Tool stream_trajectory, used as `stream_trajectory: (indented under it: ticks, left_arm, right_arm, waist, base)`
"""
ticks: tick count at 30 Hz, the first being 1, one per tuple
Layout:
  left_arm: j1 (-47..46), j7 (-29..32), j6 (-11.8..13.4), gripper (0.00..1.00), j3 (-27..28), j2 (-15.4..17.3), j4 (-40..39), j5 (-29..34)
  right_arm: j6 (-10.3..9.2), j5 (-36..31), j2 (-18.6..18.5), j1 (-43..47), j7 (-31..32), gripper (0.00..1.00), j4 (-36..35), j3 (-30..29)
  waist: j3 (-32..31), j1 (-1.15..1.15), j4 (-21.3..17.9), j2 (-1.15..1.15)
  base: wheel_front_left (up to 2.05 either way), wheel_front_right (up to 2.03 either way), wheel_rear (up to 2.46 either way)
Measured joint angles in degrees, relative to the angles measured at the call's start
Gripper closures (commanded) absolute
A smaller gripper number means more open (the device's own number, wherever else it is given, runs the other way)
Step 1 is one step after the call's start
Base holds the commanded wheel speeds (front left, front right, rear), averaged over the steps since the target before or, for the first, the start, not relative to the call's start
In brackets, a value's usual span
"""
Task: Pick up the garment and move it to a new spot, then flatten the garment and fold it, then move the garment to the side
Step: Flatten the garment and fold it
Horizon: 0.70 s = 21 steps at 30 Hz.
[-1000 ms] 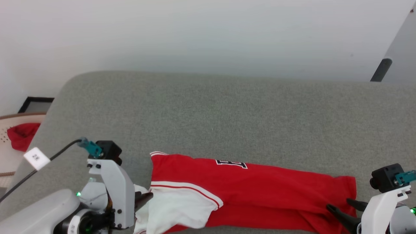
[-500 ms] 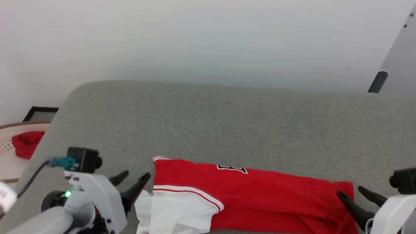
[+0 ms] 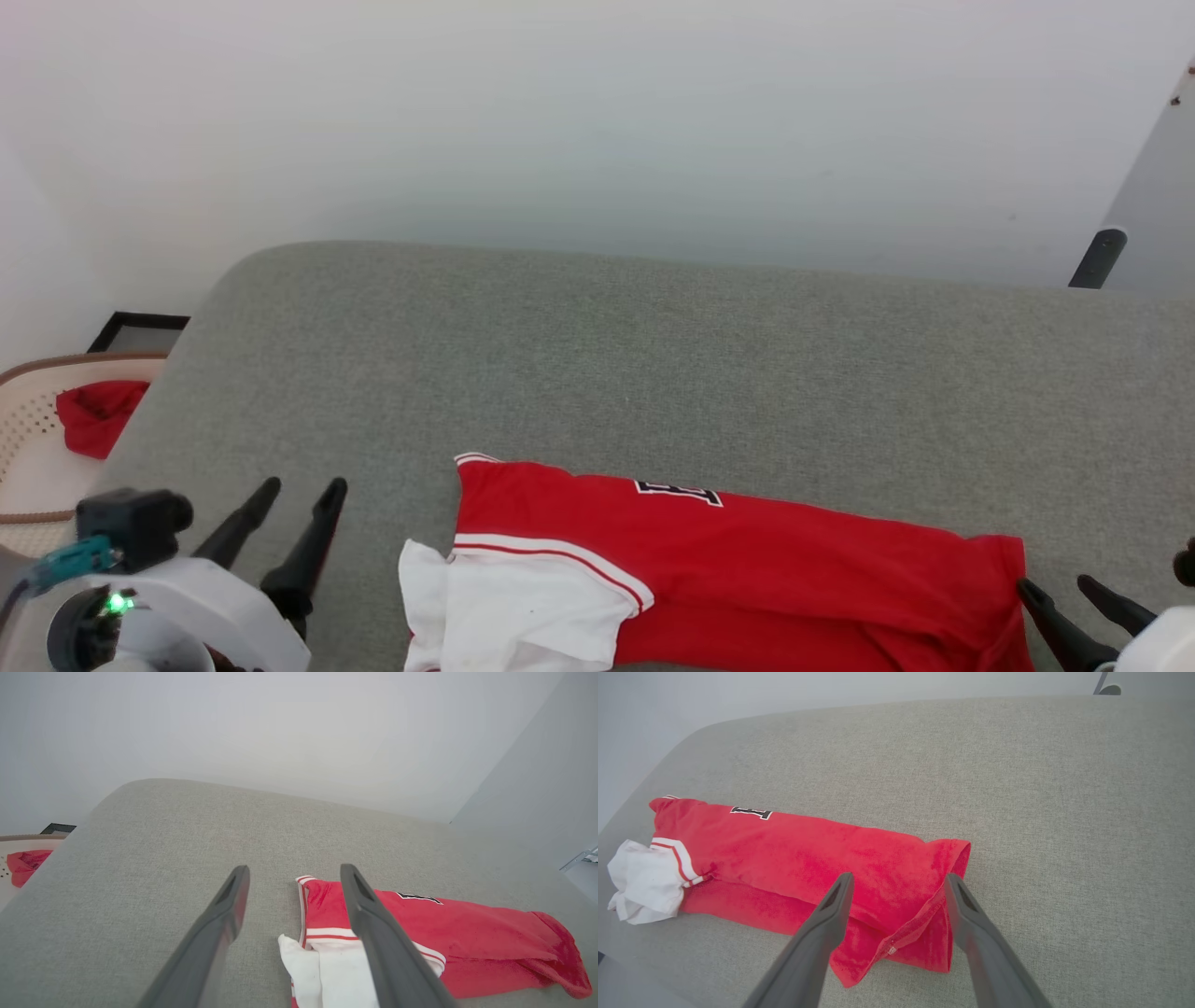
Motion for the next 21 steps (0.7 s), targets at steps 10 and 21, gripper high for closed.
stream_trajectory:
  ticks: [10, 21]
  left_arm:
    - [12.9, -0.3, -3.9, 0.00, 20.1, -10.1, 2.2, 13.3]
    - [18.4, -0.4, -11.6, 0.00, 34.0, -21.7, 4.1, 25.0]
  right_arm:
    - [0.00, -0.4, 1.2, 2.1, 0.5, 0.00, 2.4, -5.2]
    - [0.00, -1.8, 3.1, -0.9, 9.3, 0.00, 4.2, -8.5]
  waist:
    - [0.2, 0.00, 1.1, 0.00]
    - [4.4, 0.00, 2.6, 0.00]
  base:
    - [0.00, 0.00, 0.00]
    - [0.00, 0.00, 0.00]
